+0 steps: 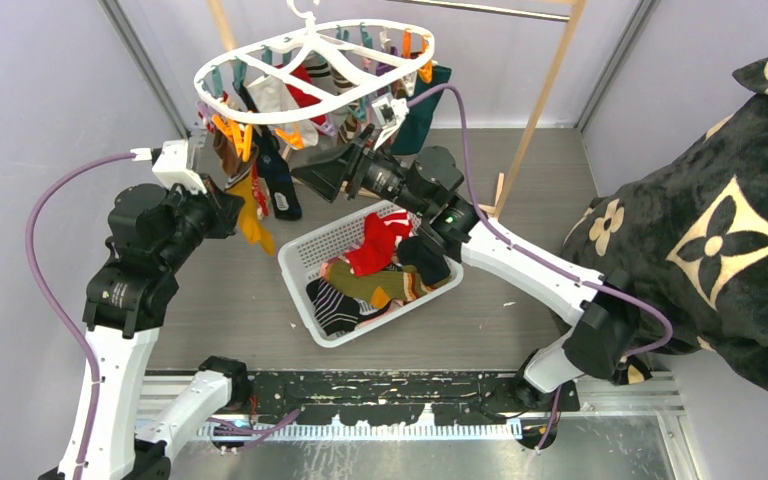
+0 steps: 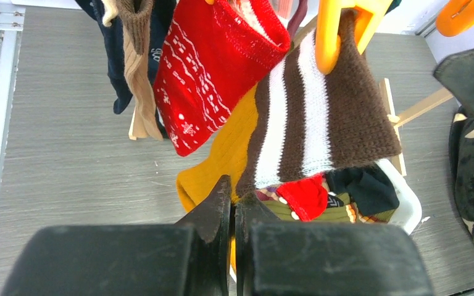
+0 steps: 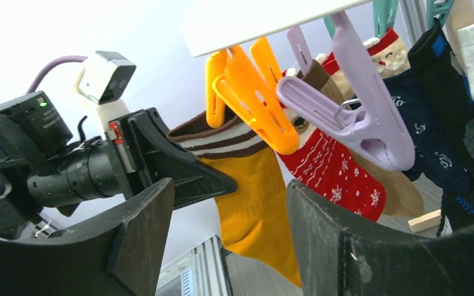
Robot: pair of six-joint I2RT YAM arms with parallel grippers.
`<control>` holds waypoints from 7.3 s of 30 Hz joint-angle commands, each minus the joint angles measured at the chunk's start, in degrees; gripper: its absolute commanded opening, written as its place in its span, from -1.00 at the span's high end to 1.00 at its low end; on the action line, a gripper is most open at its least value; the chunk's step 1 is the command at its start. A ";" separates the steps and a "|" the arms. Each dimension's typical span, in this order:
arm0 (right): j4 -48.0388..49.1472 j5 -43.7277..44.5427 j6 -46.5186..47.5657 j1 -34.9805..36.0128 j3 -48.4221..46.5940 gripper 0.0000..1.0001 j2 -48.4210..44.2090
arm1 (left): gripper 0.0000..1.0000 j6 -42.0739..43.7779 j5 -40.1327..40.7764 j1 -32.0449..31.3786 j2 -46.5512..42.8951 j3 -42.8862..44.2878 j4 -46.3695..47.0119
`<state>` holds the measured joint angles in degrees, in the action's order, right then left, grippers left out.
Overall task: Clip the socks to the hanger
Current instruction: Clamp the sock onto the hanger, then open the clamp at the hanger, then pick up the sock from the bin.
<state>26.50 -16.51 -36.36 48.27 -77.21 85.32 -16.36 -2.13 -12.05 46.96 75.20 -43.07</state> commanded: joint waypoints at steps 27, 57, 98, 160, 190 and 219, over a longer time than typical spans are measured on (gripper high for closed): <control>19.69 -3.32 -4.79 -2.46 -5.40 -0.36 8.93 | 1.00 -0.33 1.69 -0.24 -0.52 4.10 0.31; 25.53 -3.08 -9.37 -2.66 -4.68 -0.02 11.13 | 1.00 -0.60 1.69 -0.17 -0.93 5.19 -0.34; 8.06 23.92 18.99 13.58 -12.22 0.80 9.54 | -0.54 -14.89 -22.60 -0.19 13.14 26.47 3.55; -18.27 37.49 20.85 10.09 11.94 -0.47 -13.57 | 0.95 -11.50 -6.71 -0.21 13.53 20.90 2.90; -29.51 24.67 27.74 7.76 17.39 0.05 6.70 | 0.97 -12.59 -6.21 -0.16 13.50 20.34 -0.38; -27.73 21.83 27.56 5.89 15.04 0.92 5.43 | 0.97 -11.24 -5.35 -0.12 13.38 20.43 -0.61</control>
<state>-4.34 3.18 -8.80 53.93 -58.46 92.64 -29.30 -10.24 -12.43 60.77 95.64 -41.39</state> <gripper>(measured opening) 0.167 0.128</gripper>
